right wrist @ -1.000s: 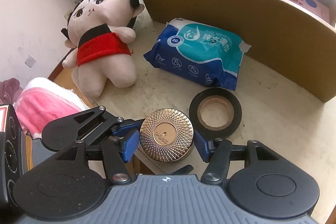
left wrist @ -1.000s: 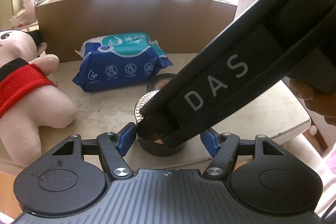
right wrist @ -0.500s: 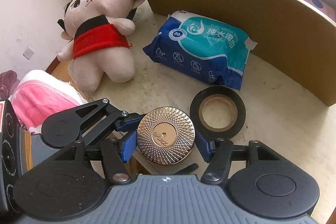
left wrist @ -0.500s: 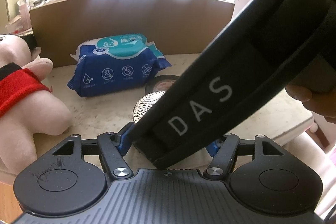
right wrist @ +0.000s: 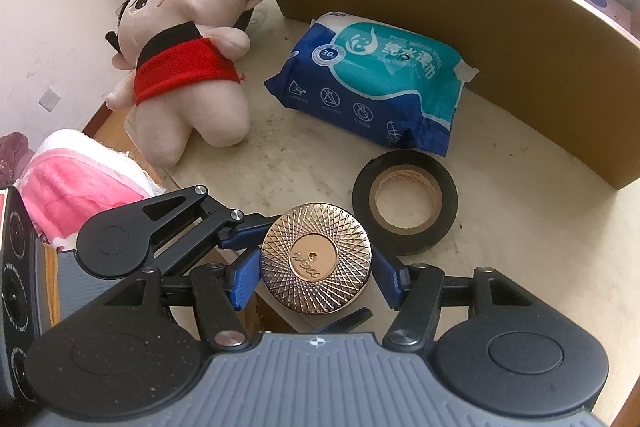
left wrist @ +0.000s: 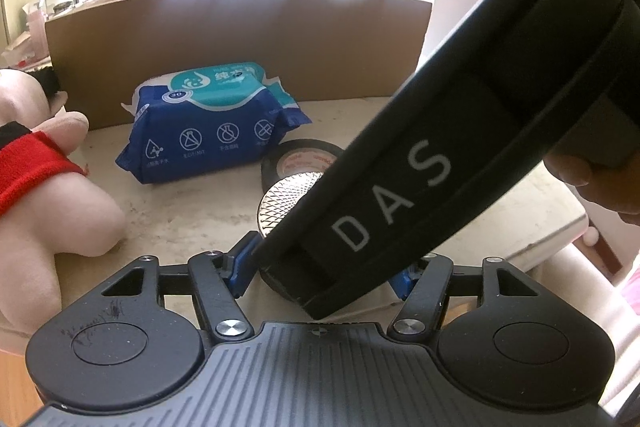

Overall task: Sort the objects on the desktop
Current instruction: 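Lift the gold-lidded jar with the right gripper and carry it over the box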

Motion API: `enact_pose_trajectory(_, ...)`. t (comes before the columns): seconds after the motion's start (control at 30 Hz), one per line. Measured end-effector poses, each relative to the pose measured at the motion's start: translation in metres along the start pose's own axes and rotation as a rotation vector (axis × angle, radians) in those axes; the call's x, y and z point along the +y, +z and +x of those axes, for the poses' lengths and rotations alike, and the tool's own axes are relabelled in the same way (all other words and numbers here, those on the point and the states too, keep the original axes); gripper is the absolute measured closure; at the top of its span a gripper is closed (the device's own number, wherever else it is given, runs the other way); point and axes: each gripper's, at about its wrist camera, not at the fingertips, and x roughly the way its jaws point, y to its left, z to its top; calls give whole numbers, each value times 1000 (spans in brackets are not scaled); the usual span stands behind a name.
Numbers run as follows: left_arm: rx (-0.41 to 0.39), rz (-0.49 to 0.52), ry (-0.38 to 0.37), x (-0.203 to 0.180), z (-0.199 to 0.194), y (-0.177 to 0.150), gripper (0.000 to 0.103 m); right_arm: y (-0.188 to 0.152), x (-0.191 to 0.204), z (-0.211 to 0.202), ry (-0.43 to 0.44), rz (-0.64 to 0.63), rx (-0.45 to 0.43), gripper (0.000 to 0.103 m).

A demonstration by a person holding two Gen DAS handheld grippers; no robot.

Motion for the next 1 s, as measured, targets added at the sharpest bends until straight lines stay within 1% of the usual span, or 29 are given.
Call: enact_pose_trajectory(1.0, -12, 8, 2, -5, -1, -3, 38, 0, -1, 2, 0, 8, -6, 40)
